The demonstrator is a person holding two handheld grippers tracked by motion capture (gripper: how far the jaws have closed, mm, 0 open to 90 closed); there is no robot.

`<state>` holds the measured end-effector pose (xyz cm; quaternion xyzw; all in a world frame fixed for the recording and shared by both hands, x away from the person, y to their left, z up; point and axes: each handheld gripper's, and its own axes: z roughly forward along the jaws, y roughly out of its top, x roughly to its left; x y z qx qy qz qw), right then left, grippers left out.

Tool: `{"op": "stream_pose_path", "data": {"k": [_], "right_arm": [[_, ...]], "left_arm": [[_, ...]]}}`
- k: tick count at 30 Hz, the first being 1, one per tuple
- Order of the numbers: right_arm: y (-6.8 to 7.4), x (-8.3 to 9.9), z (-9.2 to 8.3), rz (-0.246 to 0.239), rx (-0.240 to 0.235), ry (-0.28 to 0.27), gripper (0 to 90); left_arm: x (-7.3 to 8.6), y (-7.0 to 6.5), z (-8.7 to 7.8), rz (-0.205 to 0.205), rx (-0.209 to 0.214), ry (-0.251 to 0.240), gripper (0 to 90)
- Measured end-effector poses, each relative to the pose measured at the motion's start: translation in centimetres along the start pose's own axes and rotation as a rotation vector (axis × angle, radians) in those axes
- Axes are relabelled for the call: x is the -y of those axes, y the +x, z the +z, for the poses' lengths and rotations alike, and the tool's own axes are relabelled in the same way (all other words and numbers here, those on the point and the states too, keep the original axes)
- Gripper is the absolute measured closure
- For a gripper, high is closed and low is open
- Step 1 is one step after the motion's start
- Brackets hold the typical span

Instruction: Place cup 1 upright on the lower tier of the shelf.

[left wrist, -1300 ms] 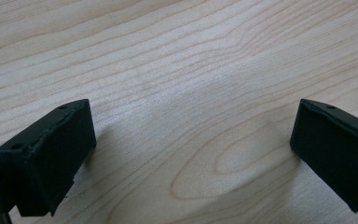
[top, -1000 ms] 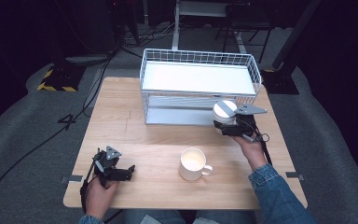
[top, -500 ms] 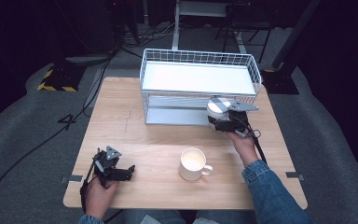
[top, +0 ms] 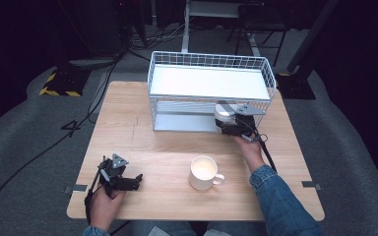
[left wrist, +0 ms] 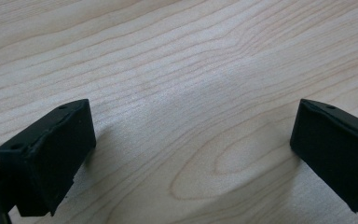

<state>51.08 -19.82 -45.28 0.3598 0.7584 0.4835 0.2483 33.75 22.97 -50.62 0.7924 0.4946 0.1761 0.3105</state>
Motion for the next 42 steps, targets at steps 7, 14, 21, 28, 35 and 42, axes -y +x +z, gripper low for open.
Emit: {"op": "stream_pose_path", "data": {"k": [7, 14, 21, 28, 35, 42], "right_arm": [[-0.5, 0.6, 1.3, 0.016, 0.003, -0.015, 19.0], [-0.8, 0.8, 2.3, 0.026, 0.012, -0.029, 19.1], [-1.0, 0.9, 3.3, 0.029, 0.006, -0.043, 19.0], [-1.1, 0.9, 4.0, 0.021, -0.001, -0.058, 19.0], [-1.5, 1.0, 4.0, 0.031, 0.016, -0.053, 19.0], [-1.9, 1.1, 3.9, 0.029, 0.026, -0.041, 19.1]], "left_arm": [[0.0, 0.0, 0.0, 0.001, 0.003, 0.003, 0.5], [0.0, 0.0, 0.0, 0.0, 0.0, 0.0, 0.5], [0.0, 0.0, 0.0, 0.0, 0.0, 0.0, 0.5], [0.0, 0.0, 0.0, 0.0, 0.0, 0.0, 0.5], [0.0, 0.0, 0.0, 0.001, 0.0, 0.0, 0.5], [0.0, 0.0, 0.0, 0.0, 0.003, 0.003, 0.5]]}}
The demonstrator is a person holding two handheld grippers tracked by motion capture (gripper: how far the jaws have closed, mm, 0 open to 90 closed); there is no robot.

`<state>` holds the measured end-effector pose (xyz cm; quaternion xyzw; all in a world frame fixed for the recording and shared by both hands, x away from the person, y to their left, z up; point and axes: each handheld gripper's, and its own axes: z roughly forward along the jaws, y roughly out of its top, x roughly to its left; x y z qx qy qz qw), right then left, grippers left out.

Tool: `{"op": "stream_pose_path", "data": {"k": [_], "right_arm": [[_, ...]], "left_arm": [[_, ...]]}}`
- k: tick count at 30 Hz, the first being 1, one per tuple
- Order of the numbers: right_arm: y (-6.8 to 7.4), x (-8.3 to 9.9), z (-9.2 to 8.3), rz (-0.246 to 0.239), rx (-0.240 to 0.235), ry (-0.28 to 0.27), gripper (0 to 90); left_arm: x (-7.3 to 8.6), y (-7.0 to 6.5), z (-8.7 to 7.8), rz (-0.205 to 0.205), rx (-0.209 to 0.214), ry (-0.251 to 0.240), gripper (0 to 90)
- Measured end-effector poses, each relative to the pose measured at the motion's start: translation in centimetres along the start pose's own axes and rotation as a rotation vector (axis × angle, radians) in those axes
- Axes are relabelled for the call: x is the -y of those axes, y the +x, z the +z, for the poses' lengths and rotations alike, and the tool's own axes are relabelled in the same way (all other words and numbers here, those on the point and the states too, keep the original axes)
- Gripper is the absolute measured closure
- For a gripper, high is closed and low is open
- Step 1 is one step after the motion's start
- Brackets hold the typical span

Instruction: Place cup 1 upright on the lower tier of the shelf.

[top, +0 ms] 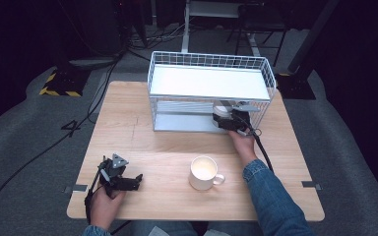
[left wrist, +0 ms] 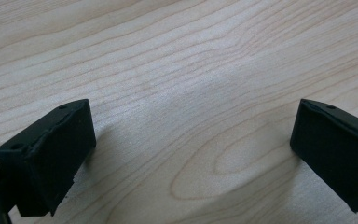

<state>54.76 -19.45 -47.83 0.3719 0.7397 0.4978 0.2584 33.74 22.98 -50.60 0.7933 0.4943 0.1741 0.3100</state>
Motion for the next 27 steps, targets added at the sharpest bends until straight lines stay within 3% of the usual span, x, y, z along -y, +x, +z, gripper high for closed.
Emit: {"op": "stream_pose_path", "data": {"k": [7, 13, 14, 16, 24, 27], "right_arm": [[0.0, -0.1, 0.0, -0.009, -0.001, 0.013, 18.2], [-0.3, 0.2, -0.1, 0.011, 0.006, 0.035, 12.1], [-0.1, 0.1, -0.2, -0.012, 0.018, 0.045, 6.5], [0.2, 0.1, -0.5, -0.024, 0.027, 0.051, 4.5], [0.9, 0.3, -2.0, 0.0, 0.008, 0.057, 4.2], [1.0, 0.6, -3.3, 0.011, 0.001, 0.058, 4.2]], "left_arm": [[0.0, 0.0, 0.0, 0.001, -0.001, -0.001, 0.5], [0.0, 0.0, 0.0, 0.001, -0.001, 0.0, 0.5], [0.0, 0.0, 0.0, 0.001, -0.003, -0.003, 0.5], [0.0, 0.0, 0.0, 0.0, -0.001, -0.002, 0.5], [0.0, 0.0, 0.0, -0.001, -0.002, -0.003, 0.5], [0.0, 0.0, 0.0, 0.0, 0.0, 0.0, 0.5]]}}
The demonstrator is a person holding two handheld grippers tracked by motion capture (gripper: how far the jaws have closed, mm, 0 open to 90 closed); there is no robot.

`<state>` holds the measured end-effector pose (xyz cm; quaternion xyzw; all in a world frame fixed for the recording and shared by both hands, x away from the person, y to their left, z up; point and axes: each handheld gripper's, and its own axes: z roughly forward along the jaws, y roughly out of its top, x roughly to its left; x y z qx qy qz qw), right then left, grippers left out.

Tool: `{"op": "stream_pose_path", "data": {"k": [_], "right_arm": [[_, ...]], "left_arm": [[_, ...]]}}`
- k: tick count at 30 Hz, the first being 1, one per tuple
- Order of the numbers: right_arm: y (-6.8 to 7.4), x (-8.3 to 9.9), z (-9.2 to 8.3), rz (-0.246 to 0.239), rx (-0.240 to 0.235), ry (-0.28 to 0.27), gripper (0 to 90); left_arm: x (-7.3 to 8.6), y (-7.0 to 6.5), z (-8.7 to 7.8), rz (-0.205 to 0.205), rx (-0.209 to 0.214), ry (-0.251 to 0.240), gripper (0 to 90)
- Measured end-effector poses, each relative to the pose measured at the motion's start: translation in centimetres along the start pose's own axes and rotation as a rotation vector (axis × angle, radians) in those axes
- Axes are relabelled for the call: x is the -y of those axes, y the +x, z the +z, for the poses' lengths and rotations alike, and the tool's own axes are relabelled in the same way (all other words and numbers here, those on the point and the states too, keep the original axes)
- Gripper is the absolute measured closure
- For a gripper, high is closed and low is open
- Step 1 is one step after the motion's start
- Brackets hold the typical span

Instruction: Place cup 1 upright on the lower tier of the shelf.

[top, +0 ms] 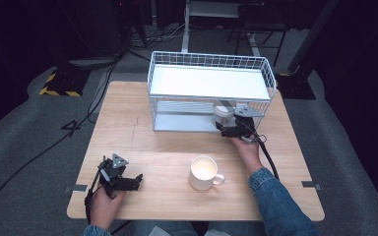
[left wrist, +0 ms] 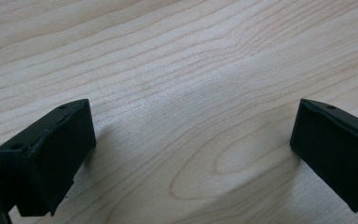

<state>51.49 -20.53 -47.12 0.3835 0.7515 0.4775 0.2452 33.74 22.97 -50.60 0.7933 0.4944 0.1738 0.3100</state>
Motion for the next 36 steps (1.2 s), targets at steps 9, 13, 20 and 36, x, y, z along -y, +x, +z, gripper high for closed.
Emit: {"op": "stream_pose_path", "data": {"k": [9, 13, 20, 36], "right_arm": [[0.5, -0.4, -3.4, -0.001, -0.036, -0.025, 4.2], [0.8, -0.5, -4.9, -0.002, -0.053, -0.03, 4.2], [2.6, -0.7, -8.8, -0.059, -0.086, 0.011, 0.9], [3.2, 0.2, -14.8, -0.02, -0.126, 0.004, 1.4]], "left_arm": [[0.0, 0.0, 0.0, 0.003, -0.002, -0.001, 0.4], [-0.1, 0.0, 0.1, 0.009, 0.006, 0.0, 0.4], [-0.6, 0.4, 0.5, 0.044, 0.041, 0.001, 0.4], [-0.6, -0.1, 0.5, 0.016, 0.013, -0.003, 0.6]]}}
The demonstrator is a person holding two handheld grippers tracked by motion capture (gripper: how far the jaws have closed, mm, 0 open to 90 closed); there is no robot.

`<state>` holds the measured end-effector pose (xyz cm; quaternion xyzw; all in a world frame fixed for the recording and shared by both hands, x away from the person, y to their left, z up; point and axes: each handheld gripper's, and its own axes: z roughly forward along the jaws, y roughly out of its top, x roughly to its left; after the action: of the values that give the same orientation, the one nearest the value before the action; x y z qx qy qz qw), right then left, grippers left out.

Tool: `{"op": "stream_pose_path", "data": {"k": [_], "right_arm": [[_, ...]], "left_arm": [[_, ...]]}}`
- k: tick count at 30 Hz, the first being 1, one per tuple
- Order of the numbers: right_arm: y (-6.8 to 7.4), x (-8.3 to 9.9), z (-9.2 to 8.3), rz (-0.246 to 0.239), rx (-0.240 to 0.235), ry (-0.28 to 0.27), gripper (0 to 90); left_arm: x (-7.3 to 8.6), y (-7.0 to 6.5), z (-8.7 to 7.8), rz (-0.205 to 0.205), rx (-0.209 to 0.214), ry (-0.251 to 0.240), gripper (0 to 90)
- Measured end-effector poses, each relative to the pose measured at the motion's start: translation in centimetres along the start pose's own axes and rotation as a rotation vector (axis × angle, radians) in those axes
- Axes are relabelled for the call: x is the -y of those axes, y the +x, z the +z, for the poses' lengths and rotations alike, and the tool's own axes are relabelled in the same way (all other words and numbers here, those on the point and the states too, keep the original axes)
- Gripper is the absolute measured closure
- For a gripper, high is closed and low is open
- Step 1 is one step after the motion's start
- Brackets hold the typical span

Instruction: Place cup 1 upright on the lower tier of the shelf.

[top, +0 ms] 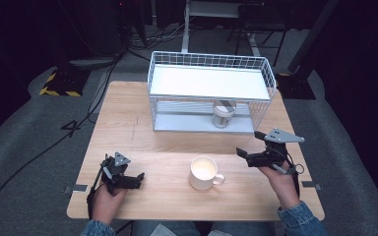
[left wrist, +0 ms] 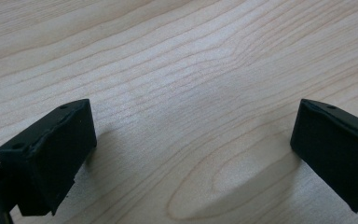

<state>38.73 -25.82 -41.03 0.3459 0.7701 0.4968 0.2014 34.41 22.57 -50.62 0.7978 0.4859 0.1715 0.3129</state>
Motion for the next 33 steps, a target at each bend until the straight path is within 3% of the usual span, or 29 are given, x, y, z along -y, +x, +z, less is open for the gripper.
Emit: {"op": "stream_pose_path", "data": {"k": [6, 11, 14, 15, 22, 24, 25, 28, 33], "right_arm": [[0.1, 1.0, -2.2, 0.009, 0.006, 0.024, 2.6], [-0.2, 1.9, -3.2, 0.019, -0.042, 0.024, 16.3], [-0.4, 2.0, -3.6, 0.019, -0.049, 0.046, 15.8], [-0.4, 2.2, -4.0, 0.012, -0.025, 0.041, 15.6], [-0.7, 3.5, -4.8, 0.016, -0.017, 0.082, 15.4], [-1.1, 3.9, -5.0, 0.04, -0.009, 0.083, 15.5], [-1.4, 4.3, -5.2, 0.057, 0.016, 0.093, 15.5], [-1.5, 4.7, -5.3, 0.058, 0.029, 0.103, 15.5], [-2.2, 6.5, -5.3, 0.073, 0.056, 0.168, 15.5]], "left_arm": [[0.0, 0.0, 0.0, 0.001, -0.001, 0.0, 0.6], [0.0, 0.0, 0.0, 0.001, -0.001, -0.001, 0.6], [0.0, 0.0, 0.0, 0.002, -0.002, 0.0, 0.6], [0.0, 0.0, 0.0, 0.001, -0.001, 0.0, 0.6], [0.0, 0.0, 0.0, 0.0, -0.001, -0.001, 0.6], [0.0, 0.0, 0.0, 0.001, -0.001, 0.0, 0.6], [0.0, 0.0, 0.0, 0.001, -0.001, 0.0, 0.6], [0.0, 0.0, 0.0, 0.001, -0.001, 0.0, 0.6], [0.0, 0.0, 0.0, 0.0, -0.001, -0.001, 0.6]]}}
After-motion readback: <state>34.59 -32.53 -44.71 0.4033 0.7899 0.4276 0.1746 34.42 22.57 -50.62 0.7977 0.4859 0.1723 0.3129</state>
